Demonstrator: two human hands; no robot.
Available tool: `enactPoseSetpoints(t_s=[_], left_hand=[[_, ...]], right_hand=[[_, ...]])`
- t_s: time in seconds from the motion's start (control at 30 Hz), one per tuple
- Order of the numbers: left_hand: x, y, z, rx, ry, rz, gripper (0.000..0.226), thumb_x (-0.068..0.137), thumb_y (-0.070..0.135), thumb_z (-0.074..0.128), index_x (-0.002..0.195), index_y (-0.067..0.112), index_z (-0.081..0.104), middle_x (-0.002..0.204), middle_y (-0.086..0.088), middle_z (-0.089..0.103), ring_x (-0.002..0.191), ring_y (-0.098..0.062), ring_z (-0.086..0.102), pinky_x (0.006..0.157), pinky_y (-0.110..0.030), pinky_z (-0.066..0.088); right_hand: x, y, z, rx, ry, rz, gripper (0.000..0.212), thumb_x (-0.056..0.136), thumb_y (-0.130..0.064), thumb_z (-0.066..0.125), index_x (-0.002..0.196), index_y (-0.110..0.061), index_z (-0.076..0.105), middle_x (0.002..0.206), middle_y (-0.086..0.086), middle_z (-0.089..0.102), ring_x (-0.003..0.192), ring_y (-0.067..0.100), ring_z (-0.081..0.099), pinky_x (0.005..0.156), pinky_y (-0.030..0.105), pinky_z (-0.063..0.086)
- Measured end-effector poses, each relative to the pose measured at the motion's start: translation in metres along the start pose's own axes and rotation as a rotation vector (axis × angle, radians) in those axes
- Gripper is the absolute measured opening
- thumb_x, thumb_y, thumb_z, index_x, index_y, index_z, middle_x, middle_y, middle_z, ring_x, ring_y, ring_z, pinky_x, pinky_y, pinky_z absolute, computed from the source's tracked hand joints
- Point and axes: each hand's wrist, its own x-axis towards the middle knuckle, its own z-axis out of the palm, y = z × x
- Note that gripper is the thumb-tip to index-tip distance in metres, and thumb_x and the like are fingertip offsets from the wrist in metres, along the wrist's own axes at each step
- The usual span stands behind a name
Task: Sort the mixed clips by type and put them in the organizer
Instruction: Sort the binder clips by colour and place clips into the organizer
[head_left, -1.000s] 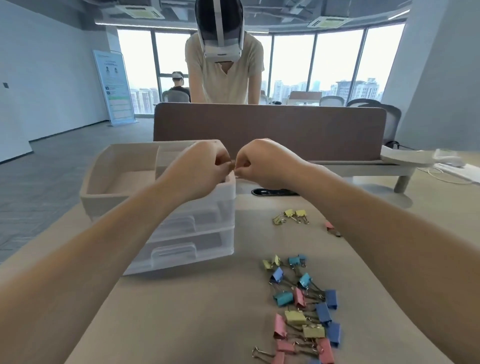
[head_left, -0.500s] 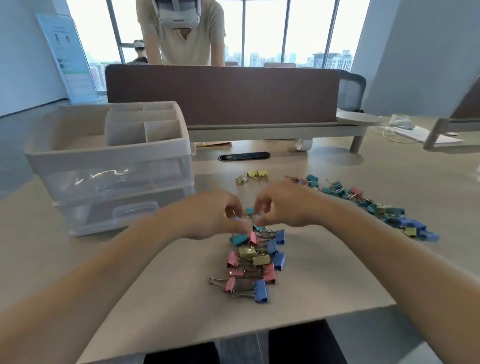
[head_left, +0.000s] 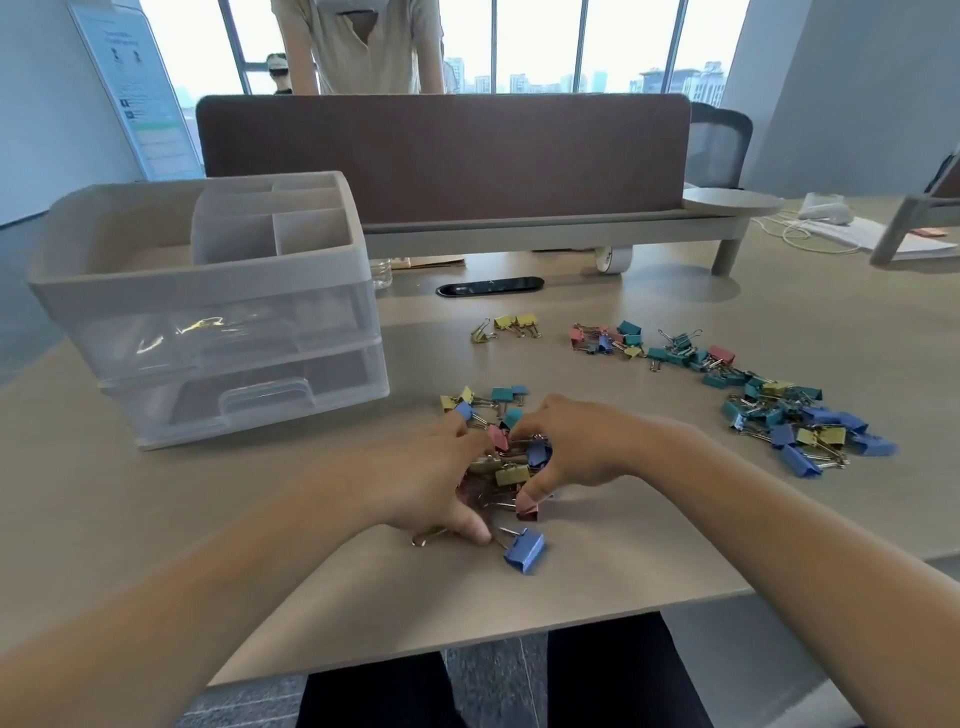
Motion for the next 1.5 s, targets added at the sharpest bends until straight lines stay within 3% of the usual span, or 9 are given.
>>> enactPoseSetpoints(t_s=[0.13, 0.33, 0.5, 0.63, 0.93, 1.07, 1.23, 1.37, 1.5], left_hand=[[0.028, -0.005, 0.004, -0.133, 0.127, -0.007, 0.061, 0.082, 0.046, 0.073, 0.133, 0.026, 0.047, 0.121, 0.001, 0.051, 0.092, -0.013, 0.047, 0.072, -0.027, 0.036], [0.061, -0.01, -0.001, -0.257, 0.196, -0.03, 0.049, 0.09, 0.031, 0.067, 0.135, 0.024, 0.052, 0.128, 0.003, 0.056, 0.108, -0.012, 0.055, 0.091, -0.027, 0.046], [0.069, -0.012, -0.009, -0.325, 0.257, -0.033, 0.033, 0.095, 0.023, 0.059, 0.127, 0.021, 0.058, 0.123, 0.005, 0.06, 0.099, -0.004, 0.051, 0.083, -0.019, 0.04], [0.068, -0.014, -0.012, -0.344, 0.3, -0.002, 0.031, 0.095, 0.018, 0.058, 0.126, 0.02, 0.059, 0.125, 0.004, 0.059, 0.098, -0.003, 0.049, 0.08, -0.018, 0.036], [0.06, -0.014, -0.016, -0.355, 0.21, 0.015, 0.035, 0.091, 0.023, 0.065, 0.124, 0.029, 0.06, 0.117, 0.012, 0.057, 0.105, -0.007, 0.054, 0.081, -0.025, 0.041], [0.054, -0.013, -0.017, -0.286, 0.214, 0.032, 0.023, 0.086, 0.024, 0.07, 0.108, 0.024, 0.069, 0.111, 0.005, 0.059, 0.099, -0.013, 0.057, 0.086, -0.035, 0.048], [0.038, -0.008, -0.02, -0.227, 0.105, 0.009, 0.022, 0.084, 0.042, 0.072, 0.094, 0.023, 0.064, 0.088, 0.01, 0.056, 0.081, -0.011, 0.053, 0.063, -0.025, 0.039], [0.028, -0.008, -0.017, -0.175, -0.057, 0.007, 0.032, 0.074, 0.053, 0.077, 0.09, 0.031, 0.059, 0.093, 0.01, 0.057, 0.086, -0.01, 0.054, 0.07, -0.029, 0.045], [0.026, -0.01, -0.01, -0.163, -0.07, 0.026, 0.03, 0.074, 0.039, 0.08, 0.077, 0.031, 0.051, 0.085, 0.011, 0.057, 0.079, -0.011, 0.053, 0.066, -0.03, 0.044]], right_hand=[[0.014, 0.016, -0.002, 0.068, 0.071, 0.067, 0.074, 0.079, -0.056, 0.071, 0.142, -0.025, 0.048, 0.135, 0.003, 0.049, 0.118, 0.022, 0.048, 0.092, 0.033, 0.04], [0.027, 0.049, -0.011, 0.184, 0.145, 0.132, 0.054, 0.086, -0.034, 0.073, 0.134, -0.018, 0.055, 0.134, 0.003, 0.054, 0.114, 0.019, 0.052, 0.088, 0.027, 0.039], [0.036, 0.076, -0.008, 0.243, 0.267, 0.204, 0.038, 0.085, -0.021, 0.075, 0.119, -0.022, 0.06, 0.125, 0.0, 0.059, 0.092, 0.015, 0.059, 0.065, 0.021, 0.045], [0.037, 0.084, -0.006, 0.249, 0.325, 0.198, 0.032, 0.087, -0.02, 0.072, 0.117, -0.023, 0.061, 0.122, -0.002, 0.062, 0.094, 0.013, 0.059, 0.075, 0.025, 0.048], [0.034, 0.072, -0.012, 0.125, 0.371, 0.128, 0.029, 0.092, -0.033, 0.062, 0.12, -0.025, 0.06, 0.121, -0.003, 0.063, 0.098, 0.015, 0.06, 0.081, 0.029, 0.052], [0.028, 0.054, -0.012, 0.14, 0.374, 0.037, 0.027, 0.088, -0.037, 0.068, 0.112, -0.025, 0.066, 0.108, -0.007, 0.064, 0.092, 0.011, 0.059, 0.069, 0.024, 0.048], [0.024, 0.043, 0.0, 0.149, 0.314, 0.01, 0.019, 0.092, -0.035, 0.063, 0.109, -0.026, 0.066, 0.102, -0.007, 0.061, 0.089, 0.012, 0.058, 0.08, 0.033, 0.053], [0.02, 0.04, 0.002, 0.166, 0.299, 0.009, 0.014, 0.096, -0.034, 0.056, 0.105, -0.027, 0.065, 0.099, -0.007, 0.065, 0.085, 0.01, 0.061, 0.08, 0.036, 0.056], [0.014, 0.034, 0.001, 0.095, 0.263, -0.004, 0.029, 0.087, -0.047, 0.068, 0.107, -0.028, 0.062, 0.092, -0.011, 0.055, 0.083, 0.008, 0.052, 0.074, 0.028, 0.048]])
